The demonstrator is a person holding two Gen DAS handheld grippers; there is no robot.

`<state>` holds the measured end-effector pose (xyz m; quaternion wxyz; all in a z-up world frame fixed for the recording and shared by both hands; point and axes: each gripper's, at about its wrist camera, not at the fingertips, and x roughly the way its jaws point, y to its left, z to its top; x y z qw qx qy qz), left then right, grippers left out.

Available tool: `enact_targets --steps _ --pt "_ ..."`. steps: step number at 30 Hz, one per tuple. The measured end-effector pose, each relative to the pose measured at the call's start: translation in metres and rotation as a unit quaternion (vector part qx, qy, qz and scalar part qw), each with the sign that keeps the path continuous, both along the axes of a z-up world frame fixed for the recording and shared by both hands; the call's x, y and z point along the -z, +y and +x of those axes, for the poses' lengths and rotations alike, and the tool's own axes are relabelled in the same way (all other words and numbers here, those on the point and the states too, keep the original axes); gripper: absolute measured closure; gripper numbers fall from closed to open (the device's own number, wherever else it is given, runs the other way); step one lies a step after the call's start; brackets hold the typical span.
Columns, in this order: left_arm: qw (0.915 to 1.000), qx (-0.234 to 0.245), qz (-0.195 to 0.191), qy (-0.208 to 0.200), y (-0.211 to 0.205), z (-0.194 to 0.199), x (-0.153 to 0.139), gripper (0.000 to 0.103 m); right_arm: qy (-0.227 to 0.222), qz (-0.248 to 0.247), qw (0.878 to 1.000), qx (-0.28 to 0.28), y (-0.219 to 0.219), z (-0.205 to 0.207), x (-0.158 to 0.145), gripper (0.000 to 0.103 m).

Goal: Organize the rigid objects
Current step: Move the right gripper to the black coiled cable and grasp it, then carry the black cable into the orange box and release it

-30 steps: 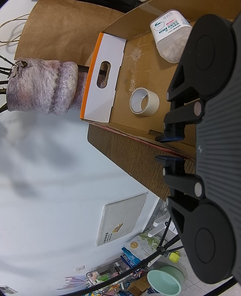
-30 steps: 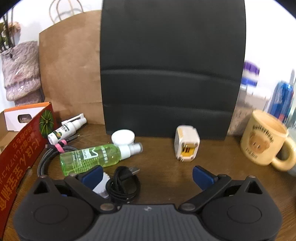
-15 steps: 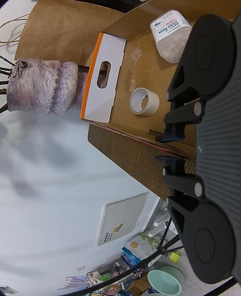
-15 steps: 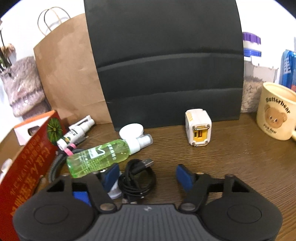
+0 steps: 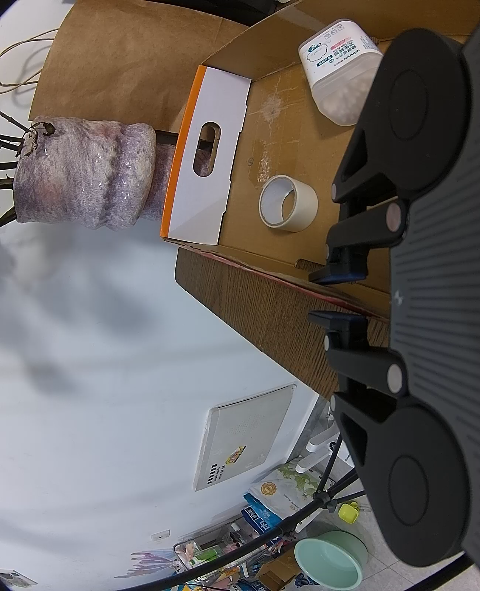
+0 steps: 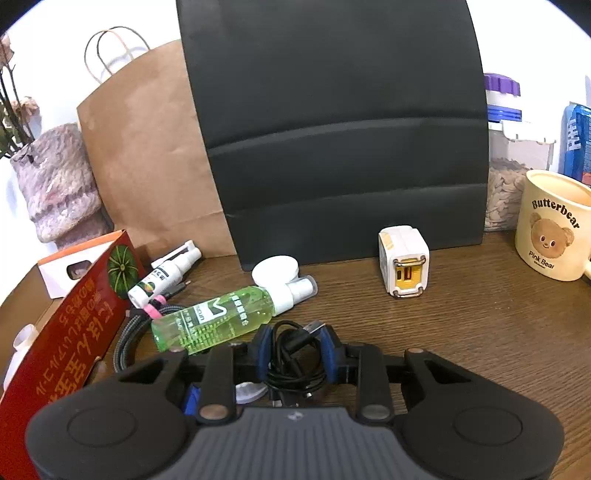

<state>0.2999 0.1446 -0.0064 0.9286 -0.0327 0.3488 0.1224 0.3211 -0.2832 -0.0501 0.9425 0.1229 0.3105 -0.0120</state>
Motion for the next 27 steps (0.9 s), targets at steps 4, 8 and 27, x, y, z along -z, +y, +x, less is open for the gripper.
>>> enact_targets --steps 4,8,27 --pt "1.0000 0.000 0.000 0.000 0.000 0.000 0.000 0.087 -0.014 -0.001 1.000 0.002 0.000 -0.004 -0.005 0.076" --pt "1.0000 0.000 0.000 0.000 0.000 0.000 0.000 0.087 -0.034 -0.010 0.999 0.001 0.004 -0.008 -0.014 0.076" --pt "1.0000 0.001 0.002 -0.001 0.000 0.001 -0.001 0.087 -0.136 -0.024 0.987 -0.080 0.096 -0.005 -0.071 0.077"
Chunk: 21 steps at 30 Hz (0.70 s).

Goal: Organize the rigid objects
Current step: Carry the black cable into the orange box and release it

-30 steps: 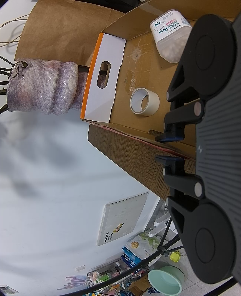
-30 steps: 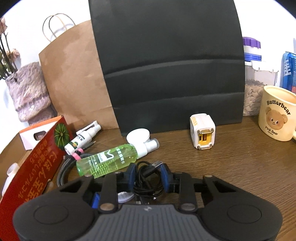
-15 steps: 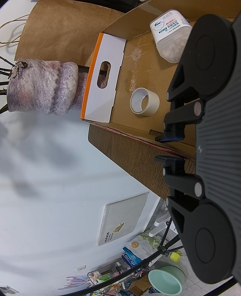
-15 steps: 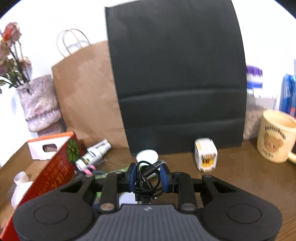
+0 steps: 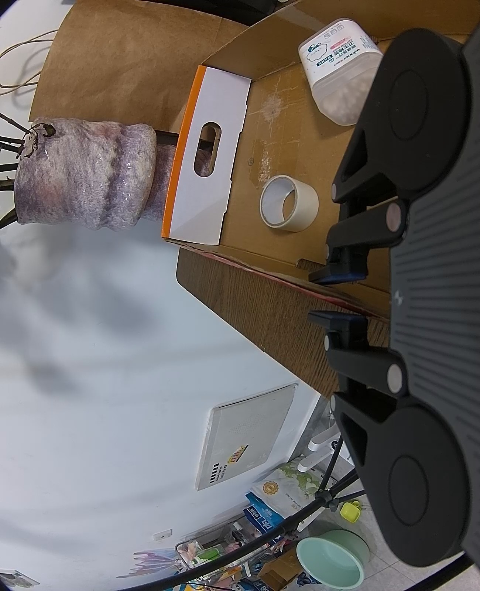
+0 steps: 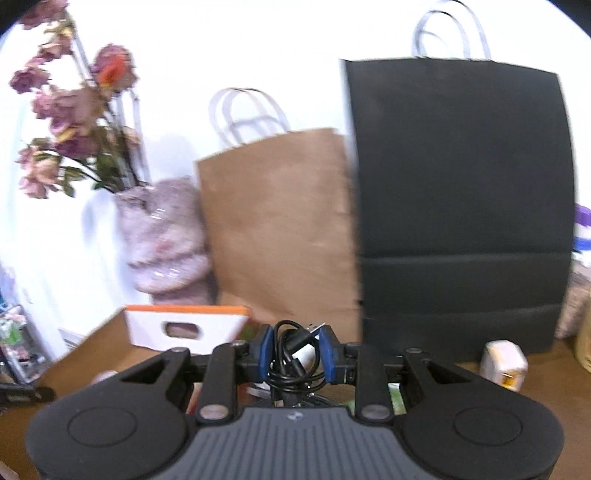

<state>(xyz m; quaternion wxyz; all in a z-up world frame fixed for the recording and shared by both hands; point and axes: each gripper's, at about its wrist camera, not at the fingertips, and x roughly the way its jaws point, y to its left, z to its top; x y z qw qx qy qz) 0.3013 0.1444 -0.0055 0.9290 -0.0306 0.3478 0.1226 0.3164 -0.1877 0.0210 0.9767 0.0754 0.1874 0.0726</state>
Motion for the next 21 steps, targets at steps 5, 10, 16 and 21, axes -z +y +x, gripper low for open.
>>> enact_targets --steps 5,10,16,21 --pt "1.0000 0.000 0.001 0.000 0.000 0.001 -0.001 0.087 -0.016 0.005 0.999 -0.041 0.041 0.006 -0.011 0.077" --pt "1.0000 0.001 0.003 -0.001 0.000 0.002 -0.001 0.087 -0.019 -0.004 0.997 -0.080 0.081 0.012 -0.016 0.077" --pt "1.0000 0.001 0.006 -0.003 -0.002 0.000 0.000 0.087 -0.005 -0.026 0.993 -0.114 0.113 0.019 -0.012 0.077" --pt "1.0000 0.001 0.007 -0.004 -0.002 -0.001 0.000 0.087 0.009 -0.054 0.990 -0.133 0.128 0.021 -0.006 0.077"
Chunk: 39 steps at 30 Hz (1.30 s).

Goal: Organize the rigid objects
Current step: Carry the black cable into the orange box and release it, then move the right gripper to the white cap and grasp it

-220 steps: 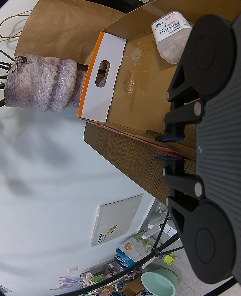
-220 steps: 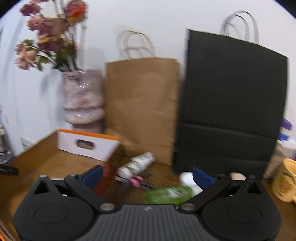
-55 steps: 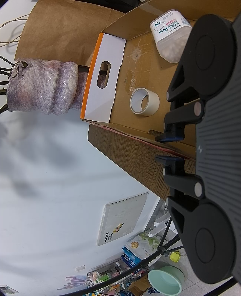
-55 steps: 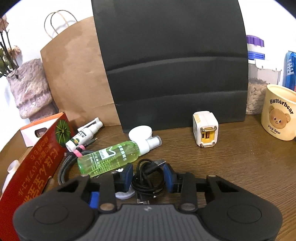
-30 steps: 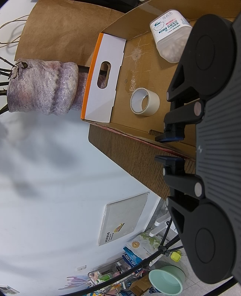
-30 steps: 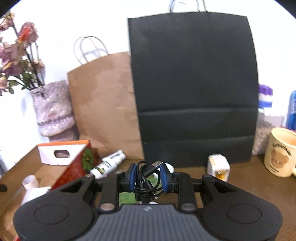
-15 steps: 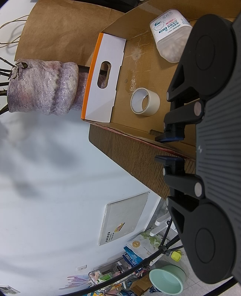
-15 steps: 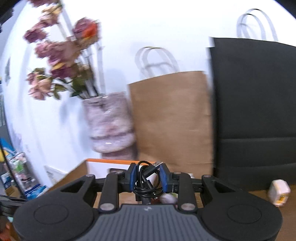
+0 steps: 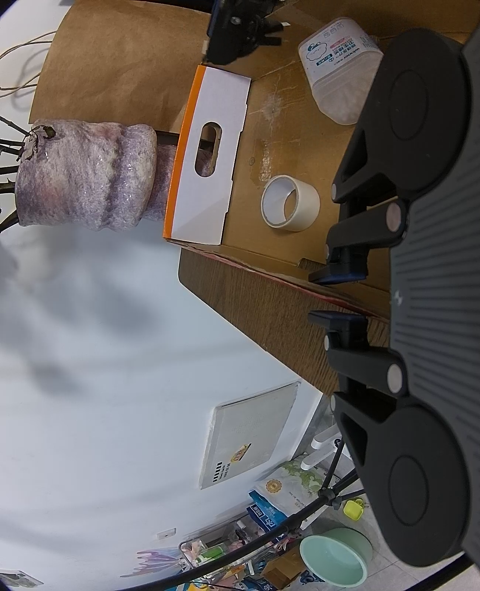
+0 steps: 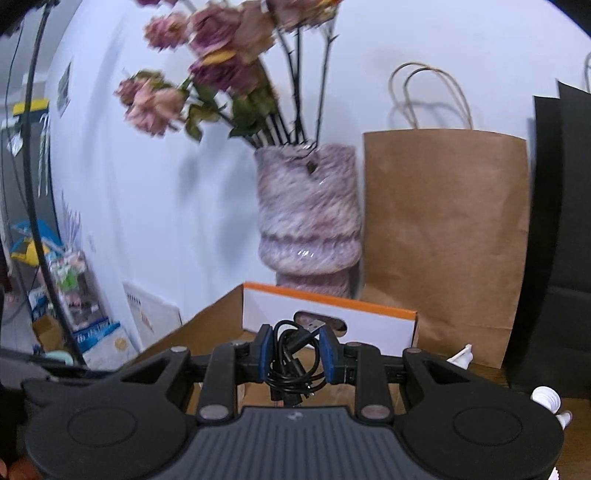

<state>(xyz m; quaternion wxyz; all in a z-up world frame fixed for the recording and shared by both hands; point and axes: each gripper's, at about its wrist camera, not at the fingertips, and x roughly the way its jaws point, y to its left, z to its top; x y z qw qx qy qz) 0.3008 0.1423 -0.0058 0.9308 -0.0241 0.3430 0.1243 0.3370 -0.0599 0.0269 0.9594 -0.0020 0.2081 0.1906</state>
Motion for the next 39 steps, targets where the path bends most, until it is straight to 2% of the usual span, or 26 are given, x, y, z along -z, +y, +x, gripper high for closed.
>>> enact_targets --steps 5,8,9,10,11,12,13,16,22,32,39 --pt "1.0000 0.000 0.000 0.000 0.000 0.000 0.000 0.087 0.007 -0.003 1.000 -0.002 0.000 0.000 0.003 0.077" --pt "1.0000 0.000 0.000 0.000 0.000 0.000 0.000 0.087 0.015 -0.002 1.000 -0.003 0.000 0.001 0.005 0.074" --pt "1.0000 0.000 0.000 0.000 0.000 0.000 0.000 0.087 0.016 -0.003 1.000 -0.003 -0.001 0.001 0.005 0.070" --pt "1.0000 0.000 0.000 0.000 0.000 0.000 0.000 0.087 0.016 -0.003 1.000 -0.002 -0.002 0.001 0.006 0.052" --pt "1.0000 0.000 0.000 0.000 0.000 0.000 0.000 0.087 0.015 -0.003 1.000 0.000 -0.002 0.001 0.005 0.040" --pt "1.0000 -0.001 0.000 0.000 0.000 0.000 0.000 0.087 0.011 -0.001 1.000 0.001 -0.003 0.001 0.005 0.016" --pt "1.0000 0.000 -0.001 0.000 0.000 0.000 0.000 0.087 0.005 0.002 1.000 -0.001 -0.003 -0.001 0.004 0.008" --pt "1.0000 0.000 0.000 0.000 0.000 0.000 0.000 0.087 -0.011 -0.005 1.000 -0.001 -0.002 -0.006 0.001 0.001" --pt "1.0000 0.000 0.000 0.000 0.000 0.000 0.000 0.087 -0.015 -0.018 1.000 0.001 0.000 -0.007 0.001 0.000" --pt "1.0000 0.000 0.000 0.000 0.000 0.000 0.000 0.087 -0.017 -0.012 1.000 0.007 -0.004 -0.008 0.000 0.000" --pt "1.0000 0.000 0.000 0.000 -0.001 0.000 0.000 0.087 -0.036 -0.006 0.999 0.036 -0.031 -0.013 -0.008 0.000"
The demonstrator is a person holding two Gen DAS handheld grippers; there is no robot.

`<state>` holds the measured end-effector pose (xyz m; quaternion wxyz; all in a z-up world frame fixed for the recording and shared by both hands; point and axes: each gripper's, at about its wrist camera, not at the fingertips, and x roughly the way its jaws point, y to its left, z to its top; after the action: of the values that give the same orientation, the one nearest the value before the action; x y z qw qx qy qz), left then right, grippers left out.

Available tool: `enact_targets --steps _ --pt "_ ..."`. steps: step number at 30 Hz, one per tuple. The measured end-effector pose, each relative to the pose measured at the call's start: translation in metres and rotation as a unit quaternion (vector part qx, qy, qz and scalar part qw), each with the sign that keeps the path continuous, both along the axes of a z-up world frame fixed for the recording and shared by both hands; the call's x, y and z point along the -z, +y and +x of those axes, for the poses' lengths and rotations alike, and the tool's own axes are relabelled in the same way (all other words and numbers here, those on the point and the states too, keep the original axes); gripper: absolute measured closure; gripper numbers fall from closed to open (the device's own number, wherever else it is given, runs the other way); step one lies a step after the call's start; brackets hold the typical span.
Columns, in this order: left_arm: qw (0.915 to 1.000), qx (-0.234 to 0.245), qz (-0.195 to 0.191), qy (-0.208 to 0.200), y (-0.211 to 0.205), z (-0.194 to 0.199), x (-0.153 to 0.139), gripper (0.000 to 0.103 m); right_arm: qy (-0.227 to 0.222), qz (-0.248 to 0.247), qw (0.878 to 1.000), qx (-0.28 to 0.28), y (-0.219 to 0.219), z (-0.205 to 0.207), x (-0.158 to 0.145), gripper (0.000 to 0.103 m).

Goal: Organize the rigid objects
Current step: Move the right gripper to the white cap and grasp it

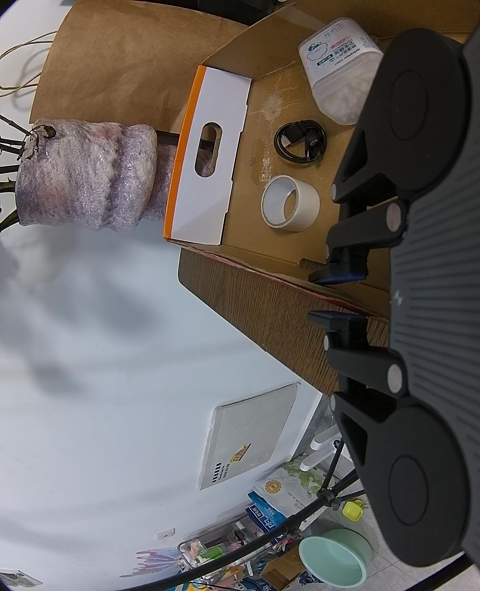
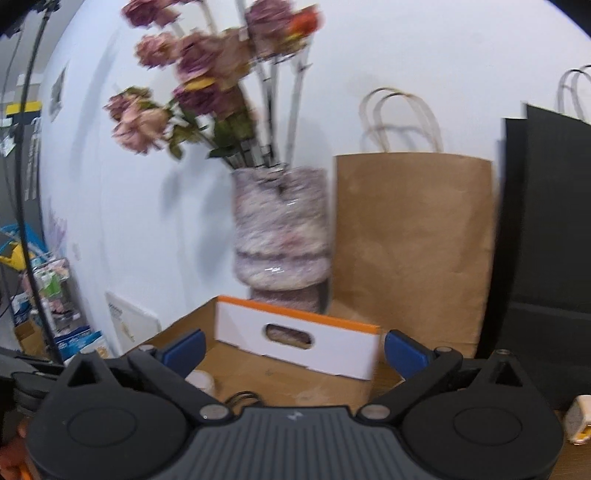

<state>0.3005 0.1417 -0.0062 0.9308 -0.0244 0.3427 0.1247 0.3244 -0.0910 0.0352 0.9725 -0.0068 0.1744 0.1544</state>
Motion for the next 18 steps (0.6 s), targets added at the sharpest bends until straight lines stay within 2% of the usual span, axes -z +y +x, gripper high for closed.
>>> enact_targets --steps 4,7,12,18 --pt "1.0000 0.000 0.000 0.000 0.000 0.000 0.000 0.087 -0.011 -0.009 0.999 0.044 -0.033 -0.003 0.000 0.000" --pt "1.0000 0.000 0.000 0.000 0.000 0.000 0.000 0.087 -0.003 -0.005 0.997 0.078 -0.064 -0.001 0.004 0.000" --pt "1.0000 0.000 0.000 0.000 0.000 0.000 0.000 0.087 0.033 -0.010 0.992 0.122 -0.113 -0.001 0.022 0.000" --pt "1.0000 0.000 0.000 0.000 0.000 0.000 0.000 0.087 0.086 -0.036 0.983 0.157 -0.148 -0.004 0.054 0.000"
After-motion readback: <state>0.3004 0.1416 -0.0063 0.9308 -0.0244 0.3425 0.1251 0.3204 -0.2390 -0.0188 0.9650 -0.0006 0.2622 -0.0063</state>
